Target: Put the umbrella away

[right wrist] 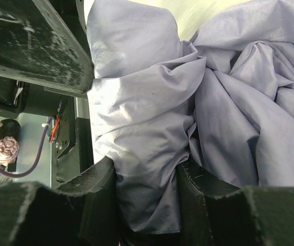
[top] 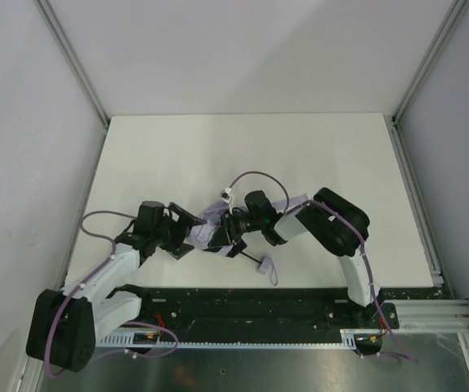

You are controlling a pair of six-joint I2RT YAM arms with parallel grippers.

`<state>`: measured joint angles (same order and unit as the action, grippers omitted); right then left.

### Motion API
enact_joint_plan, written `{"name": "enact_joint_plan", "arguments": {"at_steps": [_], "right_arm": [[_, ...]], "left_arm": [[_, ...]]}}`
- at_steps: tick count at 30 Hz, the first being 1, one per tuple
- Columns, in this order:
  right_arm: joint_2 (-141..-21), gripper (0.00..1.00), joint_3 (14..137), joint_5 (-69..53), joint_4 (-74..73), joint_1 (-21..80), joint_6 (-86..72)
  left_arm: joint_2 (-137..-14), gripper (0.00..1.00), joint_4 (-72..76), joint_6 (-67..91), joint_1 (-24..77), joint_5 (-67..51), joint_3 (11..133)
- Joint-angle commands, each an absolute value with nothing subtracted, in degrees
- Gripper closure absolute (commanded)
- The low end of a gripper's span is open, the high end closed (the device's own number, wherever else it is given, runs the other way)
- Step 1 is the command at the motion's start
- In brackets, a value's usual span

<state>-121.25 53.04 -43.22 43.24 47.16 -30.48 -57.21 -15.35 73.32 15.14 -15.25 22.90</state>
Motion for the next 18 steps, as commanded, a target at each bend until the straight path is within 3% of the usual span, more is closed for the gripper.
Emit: {"name": "enact_joint_plan", "arguments": {"at_steps": [1, 6, 14, 16, 18], "right_arm": [[-128.63, 1.00, 47.02, -41.48, 22.20, 47.46, -30.48], [-128.41, 1.00, 47.02, -41.48, 22.61, 47.33, -30.57], [-127.11, 1.00, 47.02, -42.69, 22.59, 47.35, -29.88], [-126.92, 1.00, 47.02, -43.87, 22.96, 47.37, -29.31], [-126.56, 1.00, 47.02, -45.11, 23.12, 47.37, -28.60]], "left_arm": [[-56.66, 0.00, -12.81, 72.26, 16.01, -15.27, 25.06], [-55.81, 0.01, -12.83, 74.06, 17.93, -13.40, 24.06], [-69.72, 0.01, -9.23, 69.83, 19.01, -9.63, 27.37], [-73.35, 0.05, -8.33, 67.44, 19.06, -6.76, 28.46], [-76.04, 0.17, -7.20, 66.10, 19.02, -5.31, 28.69]]}}
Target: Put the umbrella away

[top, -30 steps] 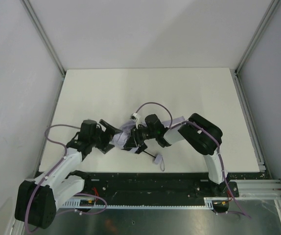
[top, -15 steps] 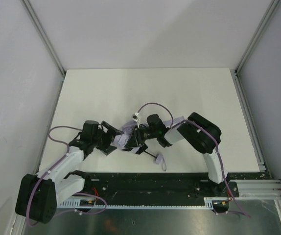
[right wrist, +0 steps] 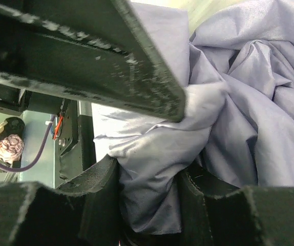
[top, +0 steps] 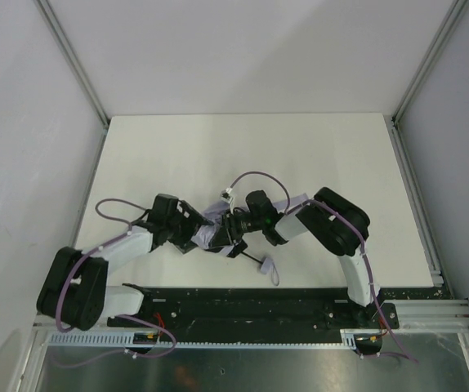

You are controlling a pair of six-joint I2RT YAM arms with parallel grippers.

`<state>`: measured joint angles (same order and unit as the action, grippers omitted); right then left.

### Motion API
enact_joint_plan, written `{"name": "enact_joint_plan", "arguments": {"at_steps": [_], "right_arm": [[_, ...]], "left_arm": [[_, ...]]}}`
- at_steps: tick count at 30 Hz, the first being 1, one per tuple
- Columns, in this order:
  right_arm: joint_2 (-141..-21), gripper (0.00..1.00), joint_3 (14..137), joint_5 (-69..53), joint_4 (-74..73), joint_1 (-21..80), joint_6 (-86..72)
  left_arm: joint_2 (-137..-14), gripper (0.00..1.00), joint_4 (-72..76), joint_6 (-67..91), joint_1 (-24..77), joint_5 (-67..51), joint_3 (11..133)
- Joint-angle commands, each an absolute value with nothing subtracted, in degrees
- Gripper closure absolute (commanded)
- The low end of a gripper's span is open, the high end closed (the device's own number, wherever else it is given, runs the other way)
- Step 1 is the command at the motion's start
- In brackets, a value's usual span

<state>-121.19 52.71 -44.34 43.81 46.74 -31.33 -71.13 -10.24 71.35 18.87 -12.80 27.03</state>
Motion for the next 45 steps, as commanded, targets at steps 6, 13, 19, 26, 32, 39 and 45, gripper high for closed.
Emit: {"name": "enact_joint_plan", "arguments": {"at_steps": [6, 13, 19, 26, 32, 39, 45], "right_arm": [[-125.97, 1.00, 47.47, -48.29, 22.69, 48.04, -26.17], [-121.84, 0.93, 49.69, -44.68, 16.31, 48.58, -23.55], [-110.44, 0.37, 56.08, -32.17, 2.77, 50.15, -17.85], [-98.48, 0.01, 59.23, -12.13, -3.96, 54.93, -5.91], [-97.17, 0.01, 59.29, 9.03, 0.74, 63.77, 2.85], [-103.10, 0.04, 62.07, 12.08, 6.73, 68.49, 5.77], [-110.51, 0.22, 64.26, 16.37, 6.35, 71.13, 2.75]], "left_arm": [[-80.46, 0.56, -4.19, 65.66, 19.27, -4.08, 26.49], [-82.15, 0.97, -3.83, 62.46, 19.47, -4.98, 25.29], [-80.41, 1.00, -6.17, 62.87, 19.97, -5.70, 24.26], [-79.83, 1.00, -15.00, 62.17, 20.75, -3.86, 27.89], [-79.61, 1.00, -18.04, 62.86, 21.75, -4.14, 29.17], [-80.77, 1.00, -20.92, 64.32, 22.23, -5.07, 30.75], [-81.65, 1.00, -22.30, 66.65, 22.37, -6.68, 30.95]]}}
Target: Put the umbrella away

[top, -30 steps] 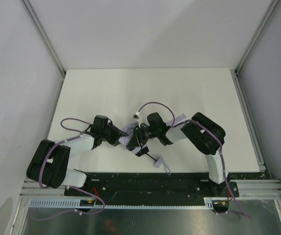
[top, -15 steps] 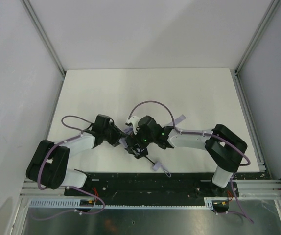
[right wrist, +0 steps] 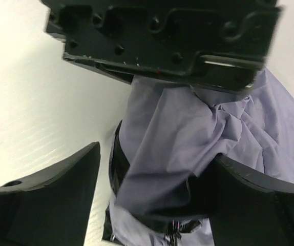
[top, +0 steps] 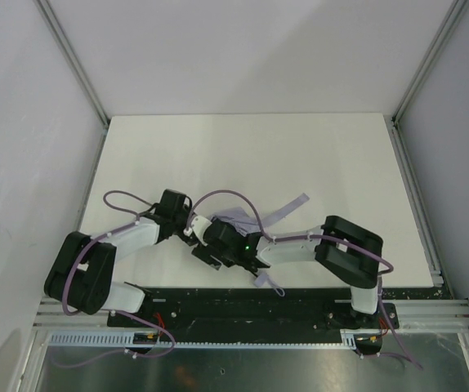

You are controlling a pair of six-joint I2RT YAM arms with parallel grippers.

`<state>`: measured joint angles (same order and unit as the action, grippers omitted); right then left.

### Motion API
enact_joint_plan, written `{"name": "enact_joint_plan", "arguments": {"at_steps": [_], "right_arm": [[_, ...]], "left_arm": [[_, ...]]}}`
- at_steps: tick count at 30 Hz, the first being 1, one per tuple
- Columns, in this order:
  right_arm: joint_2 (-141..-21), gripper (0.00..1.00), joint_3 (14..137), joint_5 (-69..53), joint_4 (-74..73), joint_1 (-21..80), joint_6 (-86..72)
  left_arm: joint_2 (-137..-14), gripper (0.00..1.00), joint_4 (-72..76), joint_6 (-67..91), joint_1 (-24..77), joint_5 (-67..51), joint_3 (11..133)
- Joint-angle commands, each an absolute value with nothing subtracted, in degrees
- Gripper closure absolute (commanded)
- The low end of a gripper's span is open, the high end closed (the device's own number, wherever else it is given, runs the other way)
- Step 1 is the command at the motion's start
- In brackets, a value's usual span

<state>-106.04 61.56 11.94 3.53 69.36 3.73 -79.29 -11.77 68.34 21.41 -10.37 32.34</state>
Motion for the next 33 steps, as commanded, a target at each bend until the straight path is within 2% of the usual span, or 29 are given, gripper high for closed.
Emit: {"name": "enact_joint_plan", "arguments": {"at_steps": [1, 4, 7, 9, 11, 15, 16, 17, 20, 24, 27, 33], "right_arm": [[-111.55, 0.25, 64.38, 17.50, 6.21, 71.38, 1.95], [-113.99, 0.42, 64.48, 21.19, 4.83, 71.94, -1.42], [-116.27, 0.64, 64.30, 22.61, 2.41, 71.82, -4.91], [-117.40, 0.85, 63.12, 20.73, 1.33, 71.39, -7.23], [-117.39, 0.96, 59.75, 14.54, 3.36, 70.28, -9.91], [-117.31, 1.00, 51.24, -1.48, 11.20, 66.23, -15.61], [-117.81, 1.00, 50.01, -5.00, 12.50, 65.37, -16.73], [-118.40, 1.00, 48.91, -8.65, 13.81, 64.41, -17.90], [-120.50, 1.00, 46.94, -18.45, 16.82, 61.56, -22.60], [-122.20, 1.00, 44.64, -26.20, 20.22, 58.26, -27.86], [-124.25, 1.00, 43.85, -30.06, 22.59, 55.85, -30.43], [-127.85, 1.00, 43.36, -33.73, 29.22, 53.40, -36.27]], "left_arm": [[-81.65, 1.00, -22.49, 66.86, 22.39, -6.77, 31.03], [-81.33, 1.00, -22.99, 67.63, 22.63, -7.03, 31.16], [-80.75, 1.00, -23.34, 68.26, 22.93, -7.57, 31.24], [-80.24, 1.00, -23.37, 68.50, 23.05, -8.15, 31.32], [-79.41, 1.00, -23.40, 68.43, 23.08, -8.30, 31.56], [-77.15, 0.99, -23.34, 67.37, 22.99, -7.39, 32.76], [-76.94, 0.93, -23.27, 66.95, 22.92, -7.25, 33.34], [-76.75, 0.84, -23.19, 66.44, 22.80, -7.10, 34.07], [-75.77, 0.45, -22.26, 64.93, 22.28, -7.00, 35.98], [-72.27, 0.09, -21.67, 61.40, 20.25, -7.11, 38.23], [-68.77, 0.01, -21.63, 60.09, 17.60, -8.38, 38.07], [-61.78, 0.00, -21.58, 60.88, 13.65, -13.38, 33.24]]}}
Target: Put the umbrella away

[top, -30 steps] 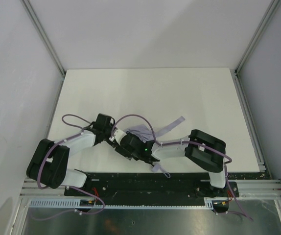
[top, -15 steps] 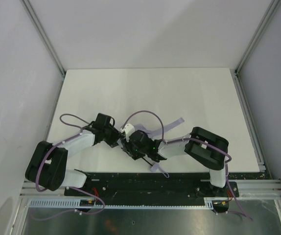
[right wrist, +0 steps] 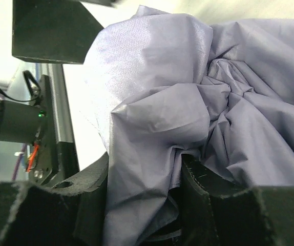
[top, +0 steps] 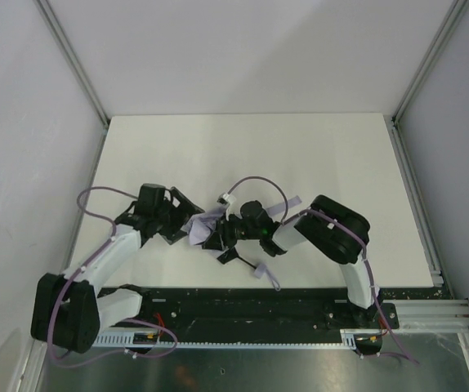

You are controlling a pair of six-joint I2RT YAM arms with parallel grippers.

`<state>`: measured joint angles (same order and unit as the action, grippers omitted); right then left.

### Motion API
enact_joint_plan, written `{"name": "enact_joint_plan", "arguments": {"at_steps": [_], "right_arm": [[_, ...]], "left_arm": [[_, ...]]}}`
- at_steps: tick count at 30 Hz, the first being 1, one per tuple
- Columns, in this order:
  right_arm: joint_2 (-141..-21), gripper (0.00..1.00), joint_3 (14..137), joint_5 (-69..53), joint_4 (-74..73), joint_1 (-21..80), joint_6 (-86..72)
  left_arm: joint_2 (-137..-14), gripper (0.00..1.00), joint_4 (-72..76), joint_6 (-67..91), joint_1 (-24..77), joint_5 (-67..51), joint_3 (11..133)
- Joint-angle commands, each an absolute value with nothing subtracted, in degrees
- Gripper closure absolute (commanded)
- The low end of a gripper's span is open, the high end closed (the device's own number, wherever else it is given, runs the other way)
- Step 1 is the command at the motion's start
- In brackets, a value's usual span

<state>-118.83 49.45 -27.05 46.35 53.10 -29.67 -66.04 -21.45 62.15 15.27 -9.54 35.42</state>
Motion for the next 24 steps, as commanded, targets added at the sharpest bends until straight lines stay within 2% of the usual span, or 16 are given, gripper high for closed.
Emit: {"name": "enact_joint_plan", "arguments": {"at_steps": [1, 6, 15, 18, 21, 24], "right_arm": [[-128.13, 1.00, 43.30, -33.87, 30.25, 53.24, -37.25], [-129.29, 1.00, 43.23, -34.95, 34.22, 52.32, -40.59], [-127.59, 1.00, 43.24, -35.68, 33.97, 50.10, -40.35], [-126.75, 1.00, 43.24, -35.61, 33.81, 49.99, -40.27], [-126.18, 1.00, 43.24, -35.45, 33.80, 50.19, -40.30], [-125.38, 1.00, 43.24, -34.95, 34.13, 50.69, -40.08]], "left_arm": [[-60.95, 0.00, -21.65, 61.73, 13.55, -14.16, 32.18], [-60.38, 0.01, -21.59, 65.87, 13.53, -17.68, 28.97], [-64.44, 0.01, -19.28, 68.16, 16.64, -15.46, 28.59], [-67.74, 0.03, -15.09, 70.66, 18.65, -13.57, 25.69], [-71.80, 0.16, -9.44, 71.58, 19.32, -12.18, 23.78], [-74.41, 0.37, -6.81, 70.49, 19.49, -8.55, 22.62]]}}
